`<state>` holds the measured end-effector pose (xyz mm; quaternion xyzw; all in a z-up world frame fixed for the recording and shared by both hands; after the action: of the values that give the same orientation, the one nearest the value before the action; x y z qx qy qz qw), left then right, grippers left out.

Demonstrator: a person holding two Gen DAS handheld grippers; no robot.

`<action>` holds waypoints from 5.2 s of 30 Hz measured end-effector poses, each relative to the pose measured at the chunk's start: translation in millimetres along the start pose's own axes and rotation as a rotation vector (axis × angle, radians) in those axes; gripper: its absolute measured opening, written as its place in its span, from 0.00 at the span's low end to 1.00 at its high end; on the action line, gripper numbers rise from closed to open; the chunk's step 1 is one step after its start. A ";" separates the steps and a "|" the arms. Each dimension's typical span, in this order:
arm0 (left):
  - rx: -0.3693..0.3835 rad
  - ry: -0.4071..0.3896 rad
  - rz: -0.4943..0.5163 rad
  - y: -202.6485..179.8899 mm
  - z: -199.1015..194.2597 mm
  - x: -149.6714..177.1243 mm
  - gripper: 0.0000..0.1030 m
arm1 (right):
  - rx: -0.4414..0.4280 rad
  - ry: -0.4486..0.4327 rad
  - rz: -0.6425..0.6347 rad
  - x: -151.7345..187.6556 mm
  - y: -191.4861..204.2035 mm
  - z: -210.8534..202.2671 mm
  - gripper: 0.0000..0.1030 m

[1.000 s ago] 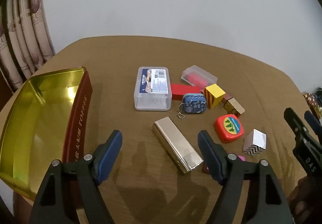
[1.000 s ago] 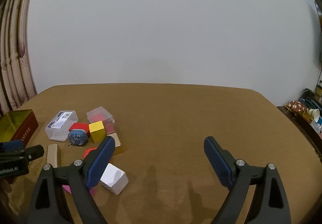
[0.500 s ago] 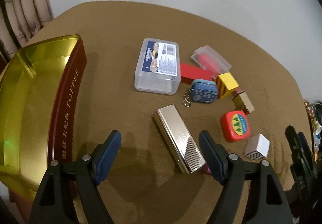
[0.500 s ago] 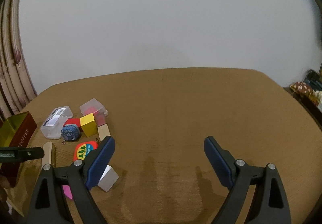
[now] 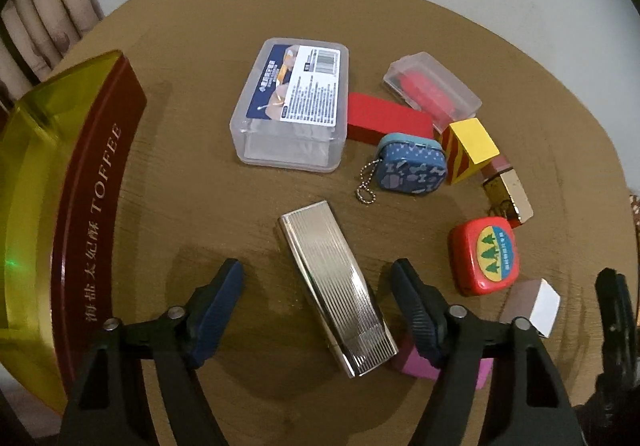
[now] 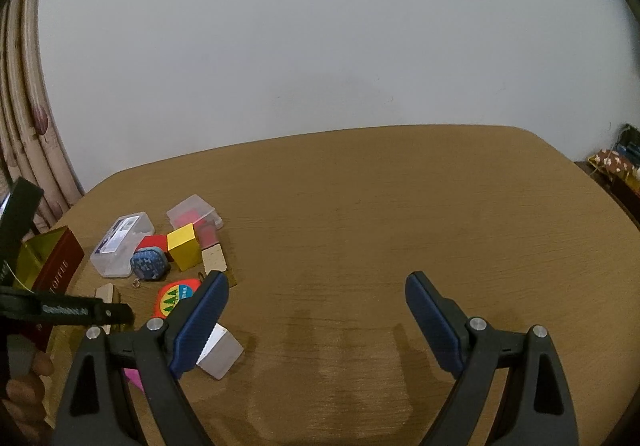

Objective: Organize rigid objects
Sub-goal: 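Move the left gripper toward the silver metal bar and grasp it, then carry the silver bar into the gold tin and release it, then grasp the pink block with the right gripper, then carry the pink block into the tin beside the silver bar and release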

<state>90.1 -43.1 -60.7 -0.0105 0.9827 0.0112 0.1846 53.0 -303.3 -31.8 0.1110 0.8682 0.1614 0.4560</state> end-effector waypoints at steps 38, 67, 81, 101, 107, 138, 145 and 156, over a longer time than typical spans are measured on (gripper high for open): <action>-0.180 -0.046 0.017 135.5 -70.3 -26.1 0.25 | -0.206 0.057 -0.102 1.4 22.4 -12.3 0.90; -0.107 -0.272 -0.143 138.1 -188.8 102.4 0.72 | -0.523 0.663 -0.797 57.7 161.7 18.8 0.39; -0.007 -0.193 -0.145 119.5 -174.0 155.0 0.72 | -0.439 0.720 -0.767 44.6 150.8 35.7 0.29; 0.017 -0.221 -0.146 109.0 -178.0 163.7 0.72 | -0.381 0.739 -0.842 49.7 172.6 30.1 0.29; -0.017 -0.242 -0.134 114.3 -181.2 174.7 0.72 | -0.516 0.699 -0.630 -4.8 260.6 17.2 0.29; 0.012 -0.209 -0.226 150.4 -160.9 182.3 0.78 | -0.381 0.851 -0.355 68.5 449.2 119.2 0.30; -0.030 -0.206 -0.144 129.5 -157.9 183.8 0.78 | -0.494 0.690 -0.355 36.5 422.5 74.5 0.32; -0.045 -0.197 0.054 75.4 -155.7 185.6 0.78 | -0.332 0.415 -0.176 -16.8 153.2 0.4 0.47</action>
<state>-141.2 25.1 18.3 0.0130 0.9592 0.0391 0.2799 69.7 -167.5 39.2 -0.0764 0.9110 0.2802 0.2928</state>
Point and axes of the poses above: each gripper's, at about its wrist camera, not at the fingertips, and z roughly the way its jaws point, y to its left, x to its underside, the point moved 3 cm from there along z, roughly the way its jaws point, and after that the axes turned 8 degrees about z, right-handed, at the moved point
